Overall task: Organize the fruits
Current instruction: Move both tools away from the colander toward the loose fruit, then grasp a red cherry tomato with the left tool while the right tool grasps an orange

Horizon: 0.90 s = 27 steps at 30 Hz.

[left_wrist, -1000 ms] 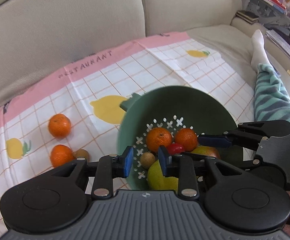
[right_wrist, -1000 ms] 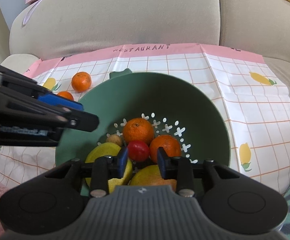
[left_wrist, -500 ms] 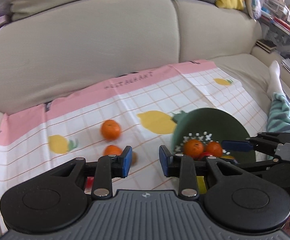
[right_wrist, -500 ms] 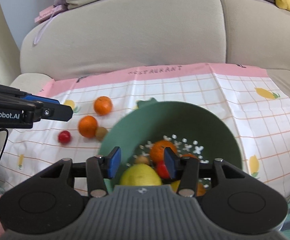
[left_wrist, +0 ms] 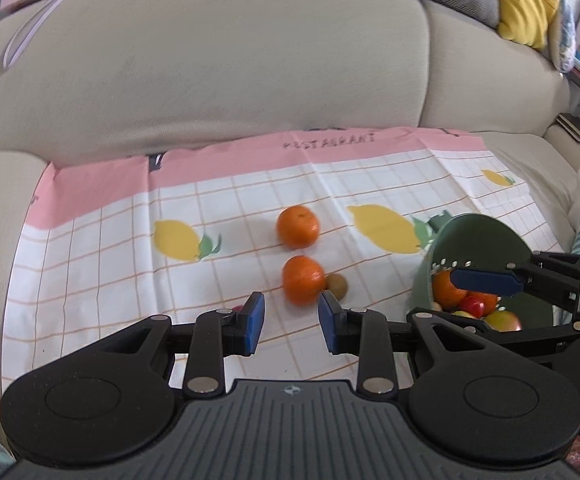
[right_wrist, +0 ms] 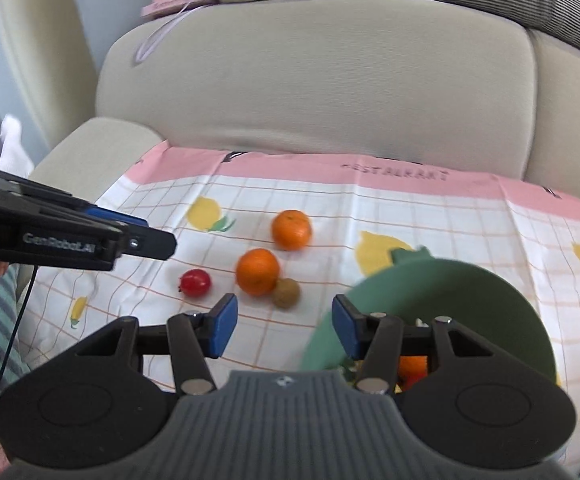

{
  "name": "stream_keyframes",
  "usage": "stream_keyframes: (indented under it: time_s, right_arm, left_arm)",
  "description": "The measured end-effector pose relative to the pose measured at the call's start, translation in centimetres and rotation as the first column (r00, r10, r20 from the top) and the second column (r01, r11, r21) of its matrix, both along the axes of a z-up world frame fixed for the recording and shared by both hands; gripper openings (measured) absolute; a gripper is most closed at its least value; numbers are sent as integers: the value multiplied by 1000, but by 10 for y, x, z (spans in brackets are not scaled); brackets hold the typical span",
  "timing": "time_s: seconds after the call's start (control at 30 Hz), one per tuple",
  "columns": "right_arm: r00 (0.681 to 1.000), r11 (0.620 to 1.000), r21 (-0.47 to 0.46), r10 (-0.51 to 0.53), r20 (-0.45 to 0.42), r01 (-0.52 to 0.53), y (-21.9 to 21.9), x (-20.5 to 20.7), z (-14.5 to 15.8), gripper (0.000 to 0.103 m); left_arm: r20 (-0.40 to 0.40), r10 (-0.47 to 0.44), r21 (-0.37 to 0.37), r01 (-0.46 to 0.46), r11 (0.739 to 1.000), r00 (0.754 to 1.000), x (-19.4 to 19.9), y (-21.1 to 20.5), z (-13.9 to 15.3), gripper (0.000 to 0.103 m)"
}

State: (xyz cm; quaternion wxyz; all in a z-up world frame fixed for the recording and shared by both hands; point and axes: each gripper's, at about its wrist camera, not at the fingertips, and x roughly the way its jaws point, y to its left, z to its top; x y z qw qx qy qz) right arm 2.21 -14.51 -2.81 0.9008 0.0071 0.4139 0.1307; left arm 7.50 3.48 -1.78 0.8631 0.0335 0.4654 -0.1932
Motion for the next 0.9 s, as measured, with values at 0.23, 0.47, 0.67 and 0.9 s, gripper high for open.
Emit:
stream_keyframes:
  time_s: [0.23, 0.47, 0.67, 0.9]
  right_arm:
    - [996, 994, -75, 83, -13, -84, 25, 19, -13, 44]
    - [979, 968, -152, 201, -17, -201, 49, 32, -33, 43]
    - [963, 943, -194, 269, -25, -269, 60, 46, -48, 43]
    - [949, 919, -239, 312, -45, -313, 65, 64, -65, 42]
  left_arm:
    - [-49, 26, -6, -27, 1000, 998, 8, 13, -20, 36]
    - [-93, 29, 12, -28, 1000, 995, 15, 21, -42, 36]
    - [-156, 52, -36, -59, 998, 986, 26, 32, -62, 39]
    - [-166, 59, -51, -68, 996, 984, 39, 34, -79, 40]
